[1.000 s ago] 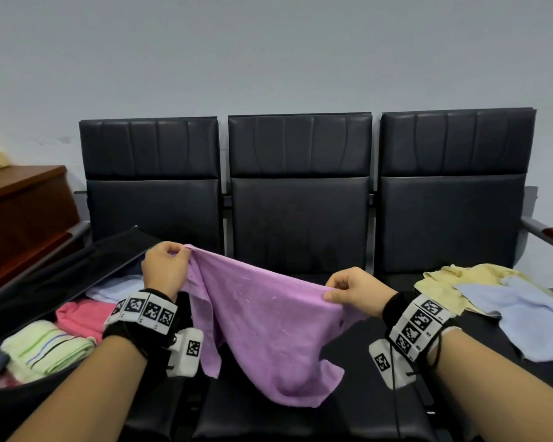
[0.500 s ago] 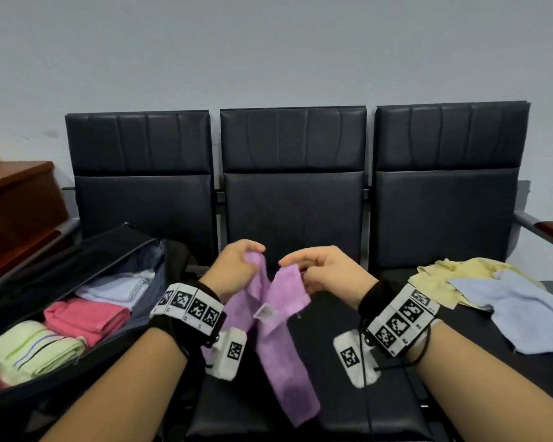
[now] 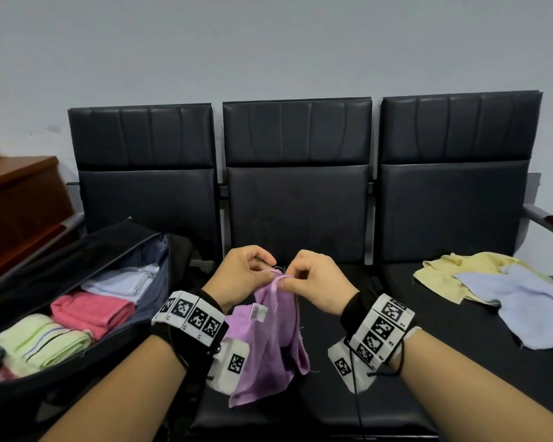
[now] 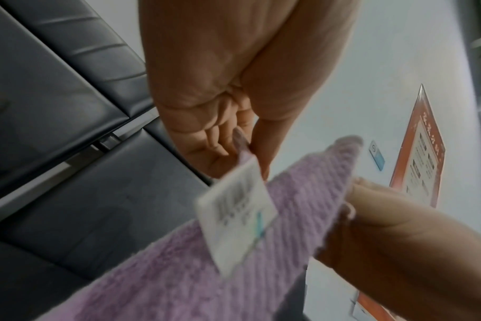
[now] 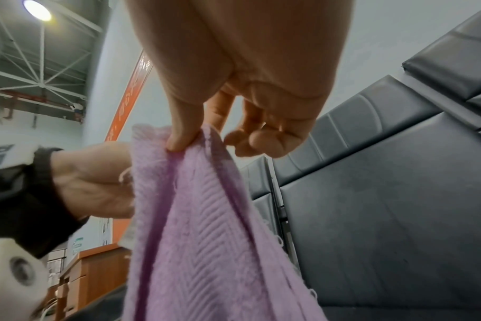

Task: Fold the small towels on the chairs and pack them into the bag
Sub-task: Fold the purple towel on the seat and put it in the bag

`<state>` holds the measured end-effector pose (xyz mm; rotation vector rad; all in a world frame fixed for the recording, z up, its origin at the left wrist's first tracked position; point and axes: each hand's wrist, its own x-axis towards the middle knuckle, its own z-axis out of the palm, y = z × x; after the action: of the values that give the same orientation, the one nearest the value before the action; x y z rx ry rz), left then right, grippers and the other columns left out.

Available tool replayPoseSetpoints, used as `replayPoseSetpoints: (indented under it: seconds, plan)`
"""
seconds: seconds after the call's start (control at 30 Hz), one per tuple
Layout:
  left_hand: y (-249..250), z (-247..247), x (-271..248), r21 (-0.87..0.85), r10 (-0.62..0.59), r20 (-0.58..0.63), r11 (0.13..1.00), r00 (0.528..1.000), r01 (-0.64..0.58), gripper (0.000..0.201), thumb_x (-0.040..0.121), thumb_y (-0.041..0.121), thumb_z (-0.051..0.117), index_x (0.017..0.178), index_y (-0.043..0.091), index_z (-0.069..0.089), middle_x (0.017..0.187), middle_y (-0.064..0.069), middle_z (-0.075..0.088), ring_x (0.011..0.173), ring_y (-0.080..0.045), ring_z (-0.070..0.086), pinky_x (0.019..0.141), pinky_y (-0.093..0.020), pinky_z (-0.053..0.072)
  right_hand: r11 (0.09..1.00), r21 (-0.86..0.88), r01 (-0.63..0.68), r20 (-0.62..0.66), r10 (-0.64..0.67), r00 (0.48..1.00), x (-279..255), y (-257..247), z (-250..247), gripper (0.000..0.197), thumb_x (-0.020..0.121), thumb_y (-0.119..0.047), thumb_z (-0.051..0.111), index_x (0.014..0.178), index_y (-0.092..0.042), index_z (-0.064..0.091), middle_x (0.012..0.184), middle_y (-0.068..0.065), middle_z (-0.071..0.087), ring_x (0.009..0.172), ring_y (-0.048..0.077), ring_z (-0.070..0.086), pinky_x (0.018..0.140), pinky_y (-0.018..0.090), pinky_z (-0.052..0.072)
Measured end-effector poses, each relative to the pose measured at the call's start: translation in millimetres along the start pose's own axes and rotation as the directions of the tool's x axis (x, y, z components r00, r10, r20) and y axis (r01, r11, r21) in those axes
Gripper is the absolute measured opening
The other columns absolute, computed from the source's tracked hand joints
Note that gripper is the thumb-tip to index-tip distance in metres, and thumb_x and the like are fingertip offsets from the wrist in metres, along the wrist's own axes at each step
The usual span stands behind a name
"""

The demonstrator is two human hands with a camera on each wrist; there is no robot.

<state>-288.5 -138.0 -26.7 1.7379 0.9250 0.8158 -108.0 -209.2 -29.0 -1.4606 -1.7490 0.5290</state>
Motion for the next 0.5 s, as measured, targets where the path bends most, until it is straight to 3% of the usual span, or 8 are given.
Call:
replayPoseSetpoints:
  seconds: [0.07,0.2,0.33,0.43,0.5]
  plan:
    - [1.3,0.1,-1.8,-0.011,-0.006,0.025,1.000,1.000,0.006,0.018,0.082,0.010,0.079,0.096,0.009,0.068,0.081,-0.008,0.077,0.075,-0.016,0.075,0.067,-0.020,0.056,1.000,0.025,-0.004,0.011,0.004,1.000,0.9,-1.6,3.1,0.026,0.080,-0.038,0.078,0.071,-0.015,0.070,0.081,0.002,0.065,0.074,0.015,0.061,0.072,0.033,0.052]
    - [3.0,-1.4,-4.2,-0.061,-0.030,0.060,0.998,0.998,0.033,0.016,0.085,0.004,0.075,0.099,0.006,0.068,0.083,-0.011,0.077,0.075,-0.017,0.073,0.069,-0.023,0.058,0.998,0.030,-0.048,0.014,0.048,0.999,2.1,-0.6,10.0,0.036,0.083,-0.045,0.073,0.067,-0.013,0.065,0.063,0.004,0.061,0.058,0.008,0.052,0.061,0.033,0.051]
    - [7.7,-4.4,-9.0,-0.079,-0.030,0.117,0.996,0.993,0.040,0.015,0.087,-0.002,0.069,0.100,0.004,0.069,0.089,-0.013,0.077,0.081,-0.018,0.073,0.071,-0.023,0.058,0.998,-0.006,-0.069,-0.030,0.069,0.997,3.4,3.8,17.5,0.038,0.080,-0.050,0.072,0.061,-0.018,0.061,0.054,-0.009,0.055,0.053,0.002,0.050,0.055,0.023,0.045]
    - [12.6,-8.8,-12.1,-0.061,-0.054,0.184,0.996,0.981,0.066,0.024,0.084,-0.006,0.062,0.104,0.006,0.070,0.097,-0.012,0.077,0.093,-0.028,0.073,0.081,-0.033,0.058,0.995,-0.044,-0.092,-0.079,0.088,0.993,5.6,6.4,20.5,0.039,0.079,-0.050,0.071,0.058,-0.020,0.059,0.052,-0.009,0.054,0.052,0.004,0.049,0.056,0.031,0.048]
    - [14.1,-11.1,-13.7,-0.058,-0.071,0.217,0.995,0.974,0.085,0.034,0.077,0.001,0.060,0.108,0.008,0.069,0.104,-0.012,0.076,0.101,-0.032,0.071,0.088,-0.039,0.054,0.993,-0.052,-0.105,-0.092,0.100,0.991,6.7,6.6,21.5,0.039,0.079,-0.050,0.071,0.057,-0.021,0.057,0.051,-0.009,0.054,0.052,0.004,0.049,0.059,0.036,0.051]
